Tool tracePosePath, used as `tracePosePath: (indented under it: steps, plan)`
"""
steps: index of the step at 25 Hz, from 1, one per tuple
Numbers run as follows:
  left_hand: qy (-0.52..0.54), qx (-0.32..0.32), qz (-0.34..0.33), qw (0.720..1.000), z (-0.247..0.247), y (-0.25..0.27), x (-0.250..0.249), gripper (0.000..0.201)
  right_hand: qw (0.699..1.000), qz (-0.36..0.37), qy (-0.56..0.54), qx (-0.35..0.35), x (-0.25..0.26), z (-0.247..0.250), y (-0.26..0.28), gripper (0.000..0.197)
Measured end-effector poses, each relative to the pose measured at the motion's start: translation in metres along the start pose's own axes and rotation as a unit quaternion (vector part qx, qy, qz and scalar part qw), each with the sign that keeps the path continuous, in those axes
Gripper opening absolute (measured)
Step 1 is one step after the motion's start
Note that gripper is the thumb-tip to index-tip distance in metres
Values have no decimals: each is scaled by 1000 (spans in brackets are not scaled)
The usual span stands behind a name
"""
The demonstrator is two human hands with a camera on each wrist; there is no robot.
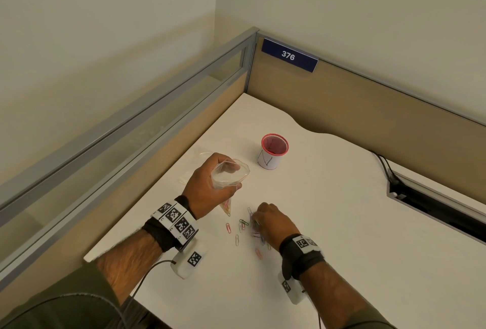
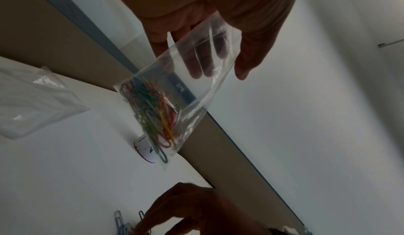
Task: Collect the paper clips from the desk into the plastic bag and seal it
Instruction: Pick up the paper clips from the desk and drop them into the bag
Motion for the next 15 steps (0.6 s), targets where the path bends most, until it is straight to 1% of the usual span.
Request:
tracePosePath:
  steps: [2,4,5,6,8,9,10,13,15]
  plan:
    - [-2,1,0,1000,-1,0,0,51,1000,-20,-16,7,-9,7,4,35]
    - [-3,2,1,1000,-3,0,0,51,998,-43,-31,44,-14,5,8,53]
    - [-3,2,0,1000,-4,0,0,50,997,-50,-28,57,-15,2,8,56]
    - [-4,3,-1,1000,-5,0,0,50,997,-46,-17,56,-12,-2,7,52]
    - [-5,3,-3,1000,-6,0,-1,49,999,-20,22,23,-2,-9,3,30]
    - [-6,4,-3,1000,-6,-1,-2,49,999,-17,31,5,-1,-11,1,22]
    - [-8,5,-4,1000,-6,-1,-2,48,999,-21,36,-3,-2,-13,0,17]
    - [-9,5,-3,1000,-6,-1,-1,48,998,-47,35,-20,-11,-10,-2,10]
    - [-7,5,-1,1000,-6,-1,0,48,997,-72,8,-36,-19,-2,-3,14]
Point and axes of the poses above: each hand's wrist, its own y-axis away from the middle knuckle, its own z-axis out of the back of the hand, x = y × z, the point moved 8 cm from there along -y, towards the middle knuckle, and after that the axes turned 5 degrees about -y, right-handed, at the moved point
